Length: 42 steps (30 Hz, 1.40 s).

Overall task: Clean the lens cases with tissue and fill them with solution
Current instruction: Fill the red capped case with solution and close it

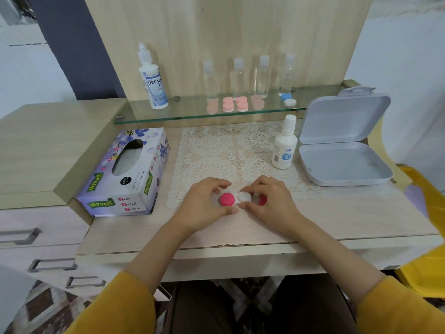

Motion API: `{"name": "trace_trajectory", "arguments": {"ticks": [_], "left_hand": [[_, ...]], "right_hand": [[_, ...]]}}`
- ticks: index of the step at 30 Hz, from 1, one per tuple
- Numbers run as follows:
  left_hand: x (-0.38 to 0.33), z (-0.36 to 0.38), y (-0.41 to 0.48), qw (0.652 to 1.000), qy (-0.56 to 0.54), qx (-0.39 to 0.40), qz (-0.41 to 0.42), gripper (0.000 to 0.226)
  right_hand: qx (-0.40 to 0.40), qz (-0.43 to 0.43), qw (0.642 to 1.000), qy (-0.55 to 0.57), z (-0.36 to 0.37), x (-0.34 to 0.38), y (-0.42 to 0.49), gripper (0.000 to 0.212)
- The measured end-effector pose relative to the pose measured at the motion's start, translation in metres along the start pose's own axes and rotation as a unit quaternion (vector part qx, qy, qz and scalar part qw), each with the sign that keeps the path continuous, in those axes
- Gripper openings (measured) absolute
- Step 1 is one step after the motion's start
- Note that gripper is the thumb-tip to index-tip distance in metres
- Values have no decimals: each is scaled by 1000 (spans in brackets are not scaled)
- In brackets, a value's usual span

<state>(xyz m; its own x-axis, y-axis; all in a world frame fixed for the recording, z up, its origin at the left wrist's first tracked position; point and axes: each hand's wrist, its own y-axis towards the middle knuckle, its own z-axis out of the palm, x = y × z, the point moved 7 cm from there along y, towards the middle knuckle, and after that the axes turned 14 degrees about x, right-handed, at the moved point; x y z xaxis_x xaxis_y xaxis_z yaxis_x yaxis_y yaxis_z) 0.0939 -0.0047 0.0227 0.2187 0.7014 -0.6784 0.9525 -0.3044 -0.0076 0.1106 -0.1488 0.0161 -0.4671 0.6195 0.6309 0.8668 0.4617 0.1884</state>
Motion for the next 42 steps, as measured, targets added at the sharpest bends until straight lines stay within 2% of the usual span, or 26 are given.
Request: {"name": "trace_trajectory", "arguments": {"ticks": [3,5,8,12,15,18,23,27,33,42], "left_hand": [[3,-2,0,995,83,-44,-31,45],[3,0,1,995,81,-48,-25,39],[1,4,3,997,81,-4,4,29],[1,8,2,995,87,55,16,43],[3,4,1,998,63,-7,-25,52],[1,0,0,993,81,-70,-56,43],[-5,4,1,996,78,-39,-15,25],[-8,9,3,996,85,4,20,22],[-1,3,0,993,44,-101,-49,33],[-3,5,-2,995,32,-97,-15,28]], "right_hand": [[4,0,1000,-2,0,-1,0,27],[7,0,1000,-9,1,-1,0,24],[2,-6,1000,-7,1,0,-1,25],[-4,-8,1000,2,0,0,-1,25],[-3,-8,1000,-2,0,-1,-2,26],[3,-8,1000,-5,0,0,-2,27],[2,-2,1000,-2,0,1,-2,23],[14,-1,1000,-2,2,3,-3,32],[11,4,1000,5,0,3,-3,30],[31,2,999,-38,2,3,-1,31]]}}
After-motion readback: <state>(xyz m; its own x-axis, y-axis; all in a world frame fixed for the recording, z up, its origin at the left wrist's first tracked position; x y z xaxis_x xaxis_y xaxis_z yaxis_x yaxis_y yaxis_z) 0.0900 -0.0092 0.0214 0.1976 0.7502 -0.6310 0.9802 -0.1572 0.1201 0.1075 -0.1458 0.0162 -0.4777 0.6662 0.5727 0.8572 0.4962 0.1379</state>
